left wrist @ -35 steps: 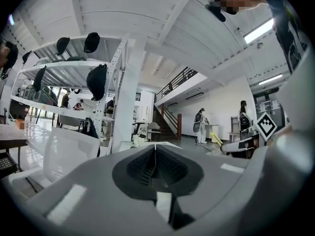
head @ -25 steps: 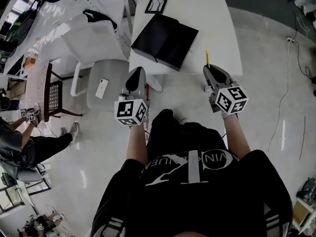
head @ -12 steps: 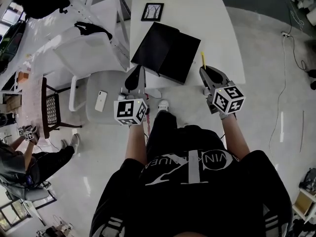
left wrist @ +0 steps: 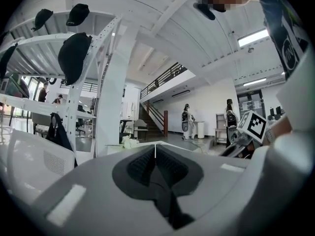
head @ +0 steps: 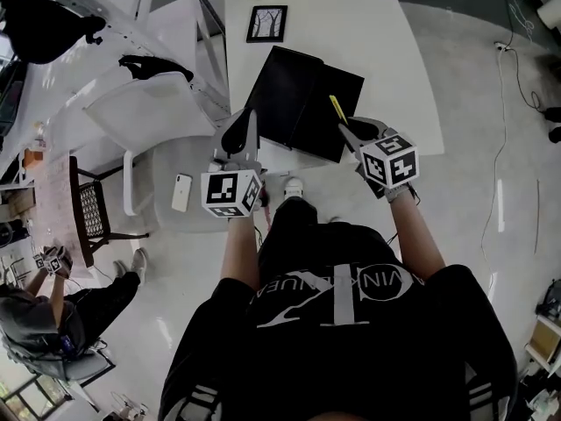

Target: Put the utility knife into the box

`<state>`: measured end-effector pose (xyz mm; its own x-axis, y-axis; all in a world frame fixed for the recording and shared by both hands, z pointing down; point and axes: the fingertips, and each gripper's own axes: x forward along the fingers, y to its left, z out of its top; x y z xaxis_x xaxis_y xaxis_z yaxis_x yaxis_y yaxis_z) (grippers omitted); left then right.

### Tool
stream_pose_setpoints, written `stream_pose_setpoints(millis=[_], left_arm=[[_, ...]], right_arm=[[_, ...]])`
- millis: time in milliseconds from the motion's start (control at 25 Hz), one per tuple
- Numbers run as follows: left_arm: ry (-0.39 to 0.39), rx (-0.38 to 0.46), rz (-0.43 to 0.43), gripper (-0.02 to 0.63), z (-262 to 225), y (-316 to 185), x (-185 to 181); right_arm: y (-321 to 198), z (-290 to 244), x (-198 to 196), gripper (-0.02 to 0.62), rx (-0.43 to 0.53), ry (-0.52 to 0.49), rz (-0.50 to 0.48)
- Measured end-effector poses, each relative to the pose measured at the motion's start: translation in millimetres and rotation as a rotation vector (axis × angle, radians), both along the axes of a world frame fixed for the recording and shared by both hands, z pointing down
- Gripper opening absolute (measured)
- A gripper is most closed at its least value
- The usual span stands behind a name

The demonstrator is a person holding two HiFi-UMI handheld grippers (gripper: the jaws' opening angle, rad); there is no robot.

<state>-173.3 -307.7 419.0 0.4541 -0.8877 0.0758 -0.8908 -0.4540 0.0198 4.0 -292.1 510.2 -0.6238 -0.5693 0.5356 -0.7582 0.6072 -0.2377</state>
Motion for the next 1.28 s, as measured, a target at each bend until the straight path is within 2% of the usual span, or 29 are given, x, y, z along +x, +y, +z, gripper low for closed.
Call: stream_pose_setpoints(millis=[120,360,480,560,760,1160,1280], left_arm=[[0.004,0.000,0.007,0.017,-1,-9,-3],[0.008,-0.019,0.013,0.017,7,-15,-9],[0.008,-0.030,0.010,0.017,10,-16,-12],[0.008,-0.035,0.010,0.017,12,-17,-14],[0.009,-0.047,0.004,0.017,16,-17,-18],[0.011,-0.062,-0.025,0.017,21,-15,-28],[0.011,-0.065,-0.038,0.017,22,-13,-31]], right_arm=[[0,15,-11,0.054,-0.047,0.184,-0.154],[-4,42,-18,0.054,-0.017,0.635,-0.469],[-5,57,-24,0.054,-0.003,0.770,-0.592],[-4,64,-31,0.054,0.004,0.803,-0.658],[5,79,-48,0.054,-0.007,0.794,-0.789],[11,94,-49,0.054,-0.021,0.858,-0.903],[11,93,-48,0.054,-0.025,0.858,-0.907]])
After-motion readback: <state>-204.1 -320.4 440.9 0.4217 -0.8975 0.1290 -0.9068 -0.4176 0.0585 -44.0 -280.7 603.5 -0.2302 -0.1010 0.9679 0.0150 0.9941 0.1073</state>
